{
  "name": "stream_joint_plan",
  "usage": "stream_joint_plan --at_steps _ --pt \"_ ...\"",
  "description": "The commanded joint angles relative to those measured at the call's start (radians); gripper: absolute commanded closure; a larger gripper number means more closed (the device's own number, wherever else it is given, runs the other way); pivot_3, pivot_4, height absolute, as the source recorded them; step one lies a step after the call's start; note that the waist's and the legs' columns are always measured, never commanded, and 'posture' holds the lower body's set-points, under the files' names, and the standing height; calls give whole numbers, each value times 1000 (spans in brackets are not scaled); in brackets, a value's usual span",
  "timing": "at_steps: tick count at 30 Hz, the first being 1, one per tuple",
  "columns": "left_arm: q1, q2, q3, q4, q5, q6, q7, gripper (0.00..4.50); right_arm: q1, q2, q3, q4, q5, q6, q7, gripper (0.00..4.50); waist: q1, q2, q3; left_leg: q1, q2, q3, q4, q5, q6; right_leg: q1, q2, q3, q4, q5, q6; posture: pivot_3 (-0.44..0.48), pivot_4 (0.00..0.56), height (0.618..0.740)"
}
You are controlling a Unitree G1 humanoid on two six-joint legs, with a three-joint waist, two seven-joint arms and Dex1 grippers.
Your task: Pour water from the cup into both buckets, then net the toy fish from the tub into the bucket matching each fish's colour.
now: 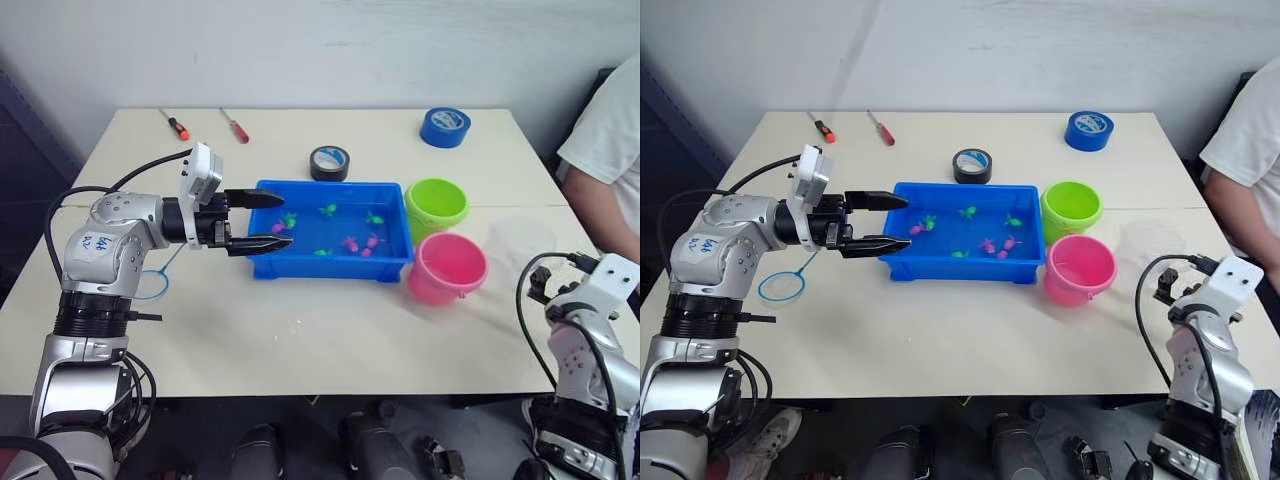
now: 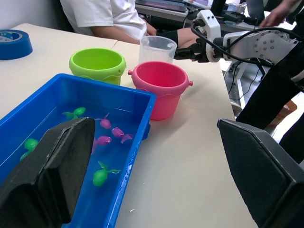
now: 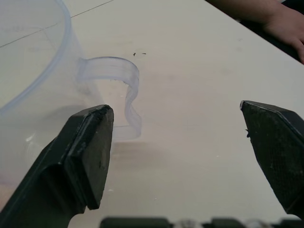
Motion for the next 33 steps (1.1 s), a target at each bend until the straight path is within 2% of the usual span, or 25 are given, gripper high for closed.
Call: stream_joint_plan --at_steps 1,5,6,9,11,13,16,19,23,28,33 --pt "-6 3 12 -11 3 -14 5 0 63 -72 -13 -143 32 115 45 92 0 0 0 0 0 0 0 0 0 0 0 0 0 0 0 0 150 734" --pt "4 5 16 -9 11 -10 19 0 149 -143 -17 -267 107 265 137 92 1 0 0 0 0 -1 0 0 0 1 0 -1 -1 0 0 0 150 734" --pt "11 7 25 -12 9 -2 33 0 182 -185 -15 -311 142 299 197 92 -1 0 0 0 0 0 0 0 0 1 0 0 -1 0 0 0 150 734" --pt "52 23 79 -32 -7 40 94 0 304 -401 -23 -459 290 348 496 92 -2 2 1 1 -1 0 -2 -1 1 1 0 1 -1 -1 2 0 150 734" --pt "71 29 107 -40 -15 51 121 0 321 -478 -33 -482 345 349 590 92 -6 0 2 1 0 1 -2 -1 1 1 1 1 -1 -1 2 0 150 734" --pt "84 32 140 -44 -24 65 151 0 296 -527 -33 -491 401 344 661 92 -6 -6 2 2 2 -1 -1 -1 1 3 4 1 -2 0 3 0 150 734" --pt "147 51 234 -65 -12 76 265 0 67 -603 66 -456 557 331 808 92 -10 -7 4 1 5 -1 0 -2 0 4 5 1 -6 2 2 0 150 734" --pt "229 74 314 -93 13 69 363 0 -109 -568 230 -419 557 256 884 92 -12 -7 4 1 7 -1 1 -3 0 4 5 -1 -9 3 1 0 150 734" --pt "348 99 378 -122 37 74 445 0 -238 -485 407 -383 551 183 971 92 -1 -8 4 -2 8 -3 0 -6 0 3 5 -3 -12 3 -1 0 150 734" --pt "473 129 418 -50 69 28 466 0 -262 -396 539 -357 492 57 1059 92 14 -8 4 -5 7 -4 2 -9 2 2 -1 -8 -13 2 -1 0 150 734" --pt "436 167 382 153 115 -84 427 0 -249 -363 560 -387 504 31 1070 92 25 -9 4 -6 3 -7 2 -9 4 2 -7 -12 -13 2 -2 0 150 734"
